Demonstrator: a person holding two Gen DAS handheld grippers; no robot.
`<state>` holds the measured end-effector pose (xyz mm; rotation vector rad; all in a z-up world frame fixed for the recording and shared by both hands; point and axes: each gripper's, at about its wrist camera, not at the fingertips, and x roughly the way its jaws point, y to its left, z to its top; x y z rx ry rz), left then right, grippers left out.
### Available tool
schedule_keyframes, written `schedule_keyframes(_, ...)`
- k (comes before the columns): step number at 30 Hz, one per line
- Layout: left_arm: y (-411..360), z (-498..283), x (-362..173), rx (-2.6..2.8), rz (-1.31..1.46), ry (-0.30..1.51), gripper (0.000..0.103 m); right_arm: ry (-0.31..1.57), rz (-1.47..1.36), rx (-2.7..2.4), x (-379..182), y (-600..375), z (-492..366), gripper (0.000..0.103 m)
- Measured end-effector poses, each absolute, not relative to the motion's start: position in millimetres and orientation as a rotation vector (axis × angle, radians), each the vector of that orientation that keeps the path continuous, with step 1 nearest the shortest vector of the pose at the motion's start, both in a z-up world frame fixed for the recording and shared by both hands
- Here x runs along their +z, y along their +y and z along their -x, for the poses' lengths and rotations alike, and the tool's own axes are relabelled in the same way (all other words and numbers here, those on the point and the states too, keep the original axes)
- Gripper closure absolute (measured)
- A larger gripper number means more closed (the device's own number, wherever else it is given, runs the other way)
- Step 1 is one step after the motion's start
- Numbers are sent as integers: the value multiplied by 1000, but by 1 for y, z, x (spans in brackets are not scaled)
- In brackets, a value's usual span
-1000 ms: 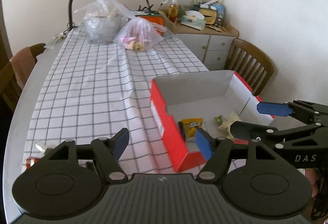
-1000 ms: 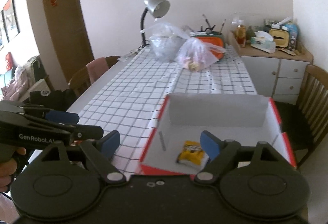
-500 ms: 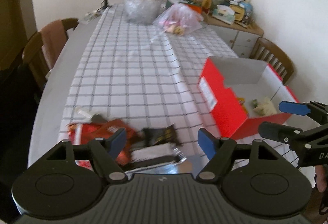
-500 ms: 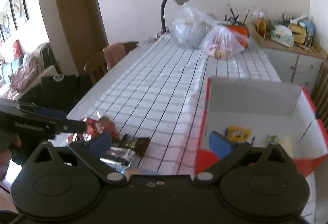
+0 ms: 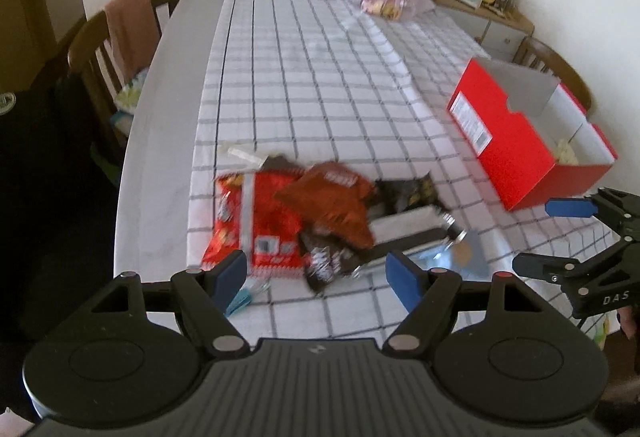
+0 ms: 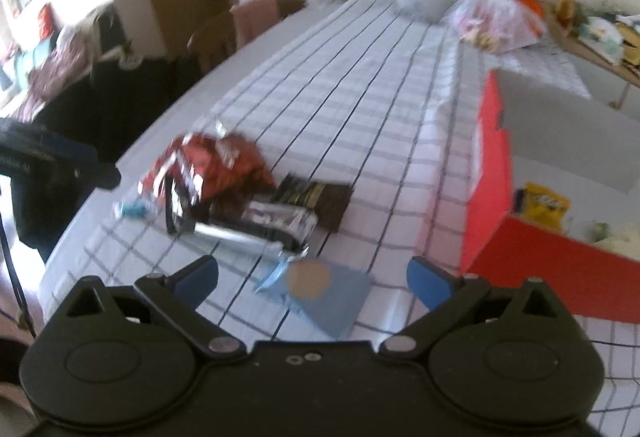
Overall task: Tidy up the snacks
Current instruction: 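Move both tools from the box back to the snack pile, then grasp the blue wrapped candy with the left gripper while the right gripper grasps the blue cake packet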
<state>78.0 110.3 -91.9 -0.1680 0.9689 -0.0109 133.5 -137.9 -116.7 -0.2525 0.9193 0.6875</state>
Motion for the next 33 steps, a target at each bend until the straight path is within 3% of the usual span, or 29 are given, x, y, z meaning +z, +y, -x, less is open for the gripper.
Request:
schedule_keyframes(6, 130, -78, -119, -9, 154, 1042, 27, 952, 411, 754, -146, -118, -140, 6)
schedule_keyframes(14, 142, -84, -144, -16, 156, 1100, 27, 941, 660, 884, -169, -97, -154, 21)
schedule_keyframes(25, 152, -102, -168, -62, 155, 1170, 27, 1013, 665, 1015, -177, -88, -176, 31)
schedule_keyframes(28, 159, -109, -173, -53, 160, 1183, 30, 1024, 641, 1006, -177, -90, -178, 33)
schedule_keyframes(31, 162, -112, -176, -57, 157, 1189, 41, 1023, 622, 990, -176, -91, -176, 41)
schedule_keyframes(33, 162, -114, -176, -64, 144, 1188, 43, 1026, 607, 975, -175, -92, -173, 45)
